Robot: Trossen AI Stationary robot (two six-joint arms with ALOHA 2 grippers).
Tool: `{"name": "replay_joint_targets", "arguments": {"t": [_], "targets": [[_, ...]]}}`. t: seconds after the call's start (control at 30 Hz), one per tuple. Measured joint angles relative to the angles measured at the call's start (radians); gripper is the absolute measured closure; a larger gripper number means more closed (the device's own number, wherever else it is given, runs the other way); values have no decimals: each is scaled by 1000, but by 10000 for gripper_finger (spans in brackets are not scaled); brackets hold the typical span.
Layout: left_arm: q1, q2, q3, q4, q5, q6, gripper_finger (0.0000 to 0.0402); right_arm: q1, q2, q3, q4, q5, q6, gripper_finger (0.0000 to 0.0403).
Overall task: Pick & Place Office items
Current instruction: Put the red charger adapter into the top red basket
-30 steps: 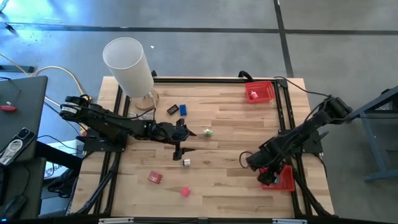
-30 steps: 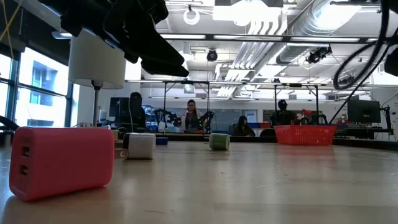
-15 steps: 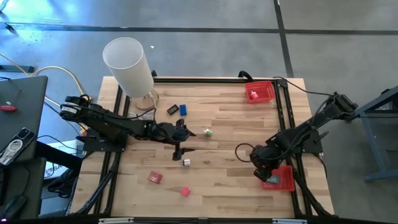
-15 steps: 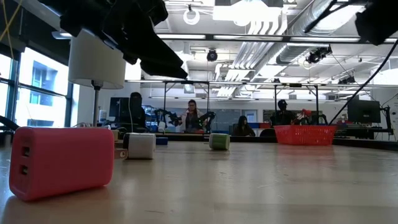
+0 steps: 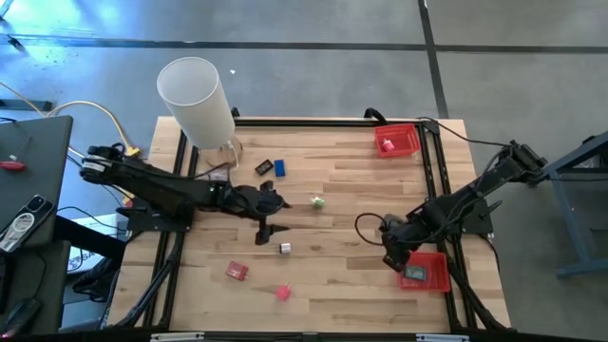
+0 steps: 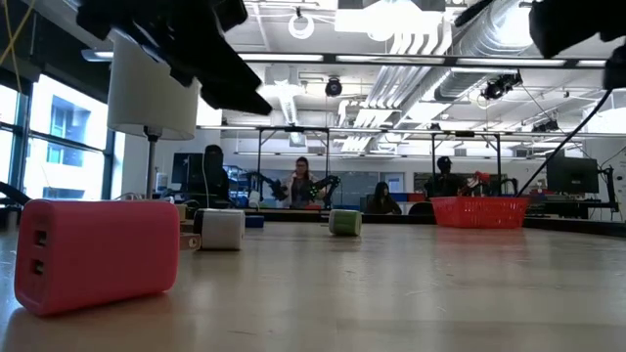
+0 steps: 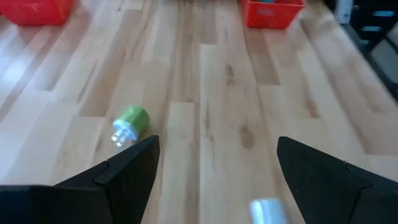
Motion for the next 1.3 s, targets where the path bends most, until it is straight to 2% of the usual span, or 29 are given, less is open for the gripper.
{"name": "replay_joint_targets", "arguments": {"t": [0.13, 0.27, 0.43, 0.57, 0.9, 1.2, 1.3], "targets": [[-29, -72, 0, -98, 53, -11, 84, 0, 0, 0, 7, 160, -54, 179], [-81, -118, 0, -172, 56, -42, 84, 0, 0, 0, 30, 311, -115, 179], [-154, -156, 0, -339, 101, -38, 84, 0, 0, 0, 104, 421, -220, 179], [-201, -160, 0, -428, 124, -50, 84, -1, 0, 0, 185, 452, -304, 179], [-256, -158, 0, -450, 108, -156, 84, -36, 0, 0, 314, 453, -439, 179], [-282, -158, 0, -450, 109, -130, 84, -86, 0, 0, 315, 453, -443, 179], [-282, -158, 0, -450, 71, -125, 84, -88, 0, 0, 321, 452, -443, 179]]}}
